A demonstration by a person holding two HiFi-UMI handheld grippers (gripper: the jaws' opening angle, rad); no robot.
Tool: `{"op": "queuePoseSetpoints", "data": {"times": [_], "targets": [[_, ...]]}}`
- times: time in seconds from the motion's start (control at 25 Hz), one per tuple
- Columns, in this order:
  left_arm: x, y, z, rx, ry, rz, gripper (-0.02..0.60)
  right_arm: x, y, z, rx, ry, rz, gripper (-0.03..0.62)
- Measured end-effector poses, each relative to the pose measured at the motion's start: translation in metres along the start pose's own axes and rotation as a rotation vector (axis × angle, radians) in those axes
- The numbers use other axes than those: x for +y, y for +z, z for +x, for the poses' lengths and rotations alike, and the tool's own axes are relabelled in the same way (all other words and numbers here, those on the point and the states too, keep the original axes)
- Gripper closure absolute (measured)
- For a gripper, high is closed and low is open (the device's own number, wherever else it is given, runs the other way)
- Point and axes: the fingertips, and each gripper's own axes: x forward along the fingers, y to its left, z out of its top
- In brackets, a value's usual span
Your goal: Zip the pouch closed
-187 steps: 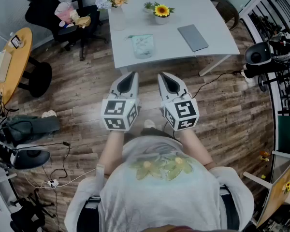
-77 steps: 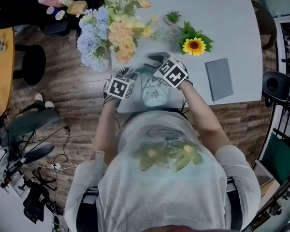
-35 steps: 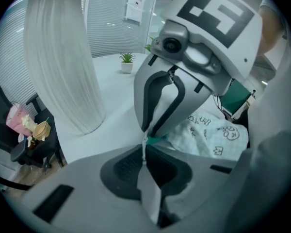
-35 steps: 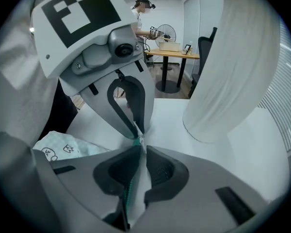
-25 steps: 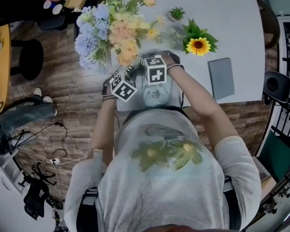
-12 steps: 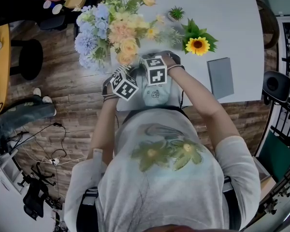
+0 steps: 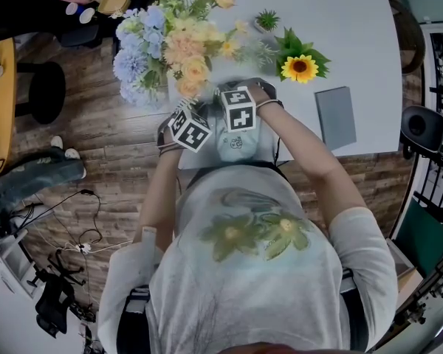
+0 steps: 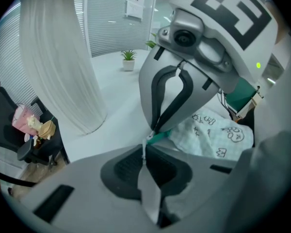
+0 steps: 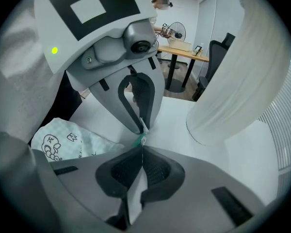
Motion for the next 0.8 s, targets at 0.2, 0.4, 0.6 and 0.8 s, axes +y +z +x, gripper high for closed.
{"op": "queuePoseSetpoints", "data": {"times": [0.2,0.4,0.6,0.8], "targets": [[0.0005,0.0007,0.0001,-0.006,0.005,-0.015,0.554,0.0001,-0.0011,-0.0002,0.003,-0.036,-0.031,0.576],[0.0005,0.0009,-0.0003,-0.014,0.005,-0.035,0.554,0.0003,-0.0048,-0.0039,-0.021,-0.055,-0.008,0.576],[0.0002,0.0010,-0.0005,-0.010,-0.001,-0.040,0.554,0.0007,-0.0068,-0.0049,-0.028,-0.086,-0.012,0.576],[0.0003,0.0014,-0.0001,-0.011,0.003,-0.042,0.554,0.0005,-0.0072,-0.0050,-0.013,-0.120,-0.063,0.576]]}}
